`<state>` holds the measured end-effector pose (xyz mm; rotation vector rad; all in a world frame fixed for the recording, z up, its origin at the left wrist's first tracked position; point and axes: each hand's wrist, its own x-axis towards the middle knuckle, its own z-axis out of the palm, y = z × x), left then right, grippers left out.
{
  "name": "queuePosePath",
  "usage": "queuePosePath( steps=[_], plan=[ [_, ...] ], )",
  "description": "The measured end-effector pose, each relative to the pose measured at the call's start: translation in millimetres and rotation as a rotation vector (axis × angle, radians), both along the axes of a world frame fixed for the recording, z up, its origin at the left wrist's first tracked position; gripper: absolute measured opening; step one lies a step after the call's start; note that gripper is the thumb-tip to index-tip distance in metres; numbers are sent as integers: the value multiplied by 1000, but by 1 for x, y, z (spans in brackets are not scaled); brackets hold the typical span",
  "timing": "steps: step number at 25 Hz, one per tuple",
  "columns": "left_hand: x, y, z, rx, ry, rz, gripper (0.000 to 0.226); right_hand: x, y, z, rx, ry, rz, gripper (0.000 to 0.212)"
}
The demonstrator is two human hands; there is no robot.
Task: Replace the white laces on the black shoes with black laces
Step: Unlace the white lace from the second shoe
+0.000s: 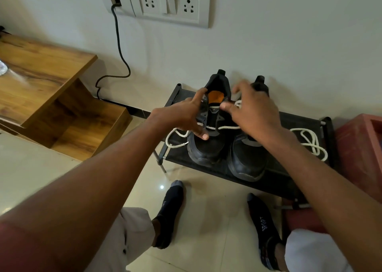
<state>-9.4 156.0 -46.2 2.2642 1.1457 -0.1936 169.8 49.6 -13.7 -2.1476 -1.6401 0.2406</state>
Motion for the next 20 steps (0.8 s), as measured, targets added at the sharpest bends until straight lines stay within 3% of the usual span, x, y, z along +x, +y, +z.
queuePosePath(
  steps=[2,4,6,8,10,15,20],
  plan=[
    [-2,-5,3,6,21,2,149,-10,-19,-2,-215,-216,111,40],
    [1,-13,5,25,38,-4,152,-21,-24,-13,-249,-331,151,42],
    [7,-24,4,7,77,-12,156,-30,-23,-21,-209,-329,144,35],
    [11,-29,3,-28,114,-12,158,-33,-19,-23,-204,-209,122,29],
    [10,-28,2,-62,110,-3,158,-31,-17,-23,-200,-77,89,39],
    [13,-30,2,-49,89,21,160,-33,-11,-11,-320,-250,62,17],
    [13,-26,2,-5,103,23,165,-18,5,21,-454,267,-213,32]
  ],
)
